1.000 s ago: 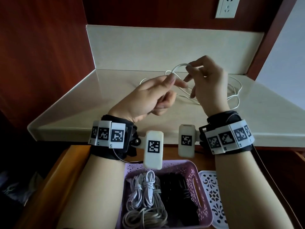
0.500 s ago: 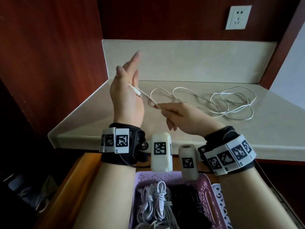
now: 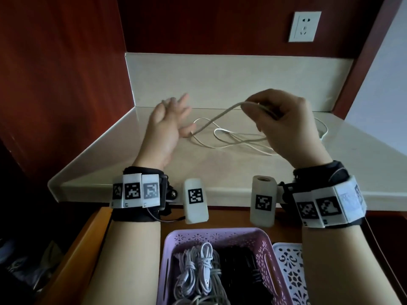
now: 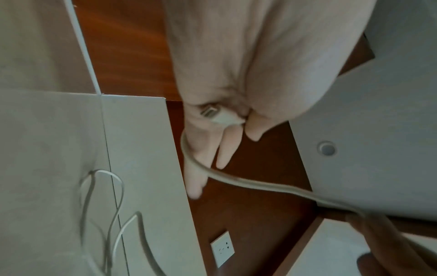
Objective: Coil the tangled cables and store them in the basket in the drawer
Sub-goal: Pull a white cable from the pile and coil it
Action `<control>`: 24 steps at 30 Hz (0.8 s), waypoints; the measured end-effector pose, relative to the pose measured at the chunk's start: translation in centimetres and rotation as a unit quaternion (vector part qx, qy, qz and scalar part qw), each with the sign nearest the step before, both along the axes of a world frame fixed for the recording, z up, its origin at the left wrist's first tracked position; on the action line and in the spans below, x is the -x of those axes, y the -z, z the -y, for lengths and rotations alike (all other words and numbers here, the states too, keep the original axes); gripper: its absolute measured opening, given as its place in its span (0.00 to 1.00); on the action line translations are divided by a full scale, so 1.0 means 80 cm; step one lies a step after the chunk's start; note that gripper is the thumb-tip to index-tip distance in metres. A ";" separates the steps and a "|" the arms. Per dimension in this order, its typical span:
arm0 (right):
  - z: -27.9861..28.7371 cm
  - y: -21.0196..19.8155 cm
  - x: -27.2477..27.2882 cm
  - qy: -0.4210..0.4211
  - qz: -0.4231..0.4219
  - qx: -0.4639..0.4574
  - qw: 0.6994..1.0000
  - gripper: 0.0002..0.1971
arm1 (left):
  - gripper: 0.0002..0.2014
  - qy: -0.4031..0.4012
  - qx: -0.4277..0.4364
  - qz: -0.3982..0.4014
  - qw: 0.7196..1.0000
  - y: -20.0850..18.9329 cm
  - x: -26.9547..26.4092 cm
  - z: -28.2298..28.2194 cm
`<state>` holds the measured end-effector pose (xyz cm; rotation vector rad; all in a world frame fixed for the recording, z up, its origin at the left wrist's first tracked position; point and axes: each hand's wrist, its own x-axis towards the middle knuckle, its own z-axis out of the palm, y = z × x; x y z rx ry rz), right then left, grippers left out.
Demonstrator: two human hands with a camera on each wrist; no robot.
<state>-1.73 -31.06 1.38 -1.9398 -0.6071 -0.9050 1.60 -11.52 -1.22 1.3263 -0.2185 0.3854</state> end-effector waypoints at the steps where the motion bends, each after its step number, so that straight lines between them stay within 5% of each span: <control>1: -0.001 -0.002 0.003 -0.004 0.032 -0.013 0.999 0.03 | 0.09 0.030 -0.030 -0.010 0.999 0.001 0.003 0.007; 5: -0.001 -0.004 0.003 0.030 0.094 -0.028 0.995 0.07 | 0.20 0.116 -0.200 -0.054 0.971 0.002 0.017 0.026; 9: 0.004 0.000 -0.007 0.065 0.044 -0.048 0.996 0.08 | 0.30 0.168 -0.317 -0.062 0.931 0.000 0.033 0.035; 13: 0.010 0.005 -0.014 0.077 0.023 -0.062 0.995 0.06 | 0.42 0.259 -0.317 -0.050 0.911 -0.006 0.045 0.039; 18: 0.020 0.009 -0.020 0.085 -0.042 -0.101 0.990 0.13 | 0.35 0.346 -0.323 -0.015 0.881 -0.014 0.054 0.041; 21: 0.015 0.019 -0.029 0.061 -0.093 -0.080 0.991 0.21 | 0.32 0.376 -0.267 0.008 0.887 -0.018 0.052 0.039; 24: 0.003 0.029 -0.037 0.043 -0.081 -0.038 0.995 0.20 | 0.29 0.350 -0.158 0.040 0.923 -0.020 0.046 0.036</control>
